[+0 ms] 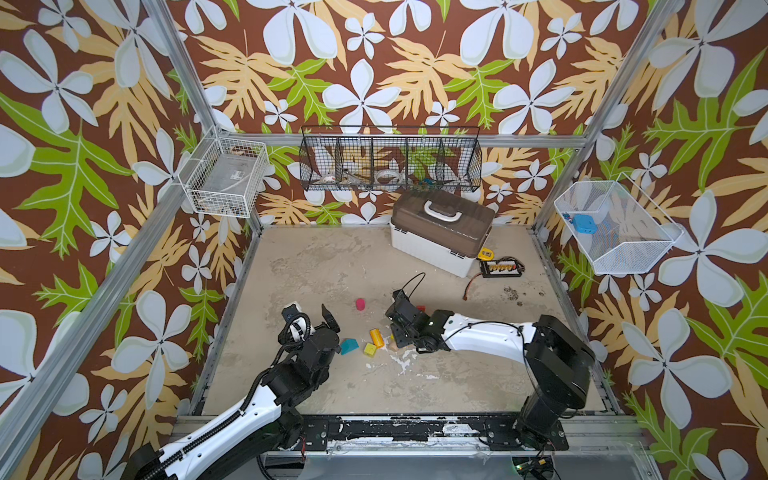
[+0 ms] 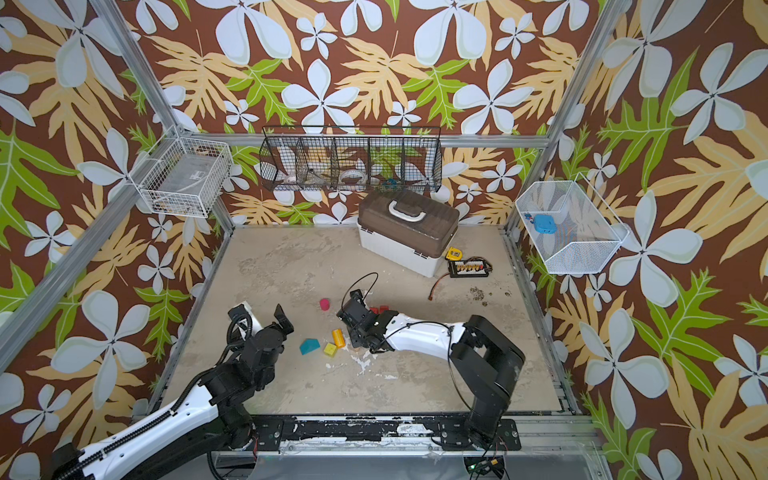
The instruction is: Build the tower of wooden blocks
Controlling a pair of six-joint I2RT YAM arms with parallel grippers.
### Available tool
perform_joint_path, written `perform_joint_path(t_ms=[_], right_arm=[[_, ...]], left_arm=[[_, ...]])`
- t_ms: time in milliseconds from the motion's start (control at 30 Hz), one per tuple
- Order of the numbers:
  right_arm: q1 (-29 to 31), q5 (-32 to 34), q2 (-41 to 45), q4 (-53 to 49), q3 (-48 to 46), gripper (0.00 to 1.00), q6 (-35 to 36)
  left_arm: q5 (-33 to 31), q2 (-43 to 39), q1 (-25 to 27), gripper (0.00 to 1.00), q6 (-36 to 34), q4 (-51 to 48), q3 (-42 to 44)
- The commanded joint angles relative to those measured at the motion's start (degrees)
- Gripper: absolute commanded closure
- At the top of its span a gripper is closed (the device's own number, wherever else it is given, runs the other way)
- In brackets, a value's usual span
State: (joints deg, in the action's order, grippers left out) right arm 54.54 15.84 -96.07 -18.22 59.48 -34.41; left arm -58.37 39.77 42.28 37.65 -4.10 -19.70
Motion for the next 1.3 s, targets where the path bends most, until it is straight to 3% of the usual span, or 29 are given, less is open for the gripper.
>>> perform_joint_path(t_ms=[0, 133, 333, 600, 933, 1133, 1267], right_arm=[[-0.91, 5.85, 6.33, 0.14, -5.16, 0.54, -4.88], [-6.85, 5.43, 15.48, 2.59, -14.65, 0.68, -7.84], [-13.52, -0.49, 20.84, 7.6, -22.76, 0.71, -7.11], [-13.31, -7.53, 12.28, 12.04, -20.97, 0.79, -5.22], [-9.74, -7.02, 7.4, 11.89, -18.13, 0.83, -6.23], [-9.77, -3.63, 9.63, 10.4, -18.98, 0.83, -7.41], [-9.42, -3.1, 13.23, 10.04, -20.81, 0.74, -8.2]], left_arm=[[-0.74, -0.07, -0.01, 0.0, -0.12, 0.74, 0.19], [-0.46, 0.0, -0.08, 0.0, -0.47, 1.18, 0.19], [-0.2, 0.05, -0.02, 0.0, -0.62, 1.45, 0.28], [-0.48, 1.01, -0.01, 0.0, -0.73, 1.59, -0.07], [-0.78, 1.63, -0.01, 0.0, -0.89, 1.73, -0.33], [-0.63, 1.7, -0.06, 0.0, -0.83, 1.73, -0.34], [-0.52, 1.74, -0.02, 0.0, -0.91, 1.81, -0.34]])
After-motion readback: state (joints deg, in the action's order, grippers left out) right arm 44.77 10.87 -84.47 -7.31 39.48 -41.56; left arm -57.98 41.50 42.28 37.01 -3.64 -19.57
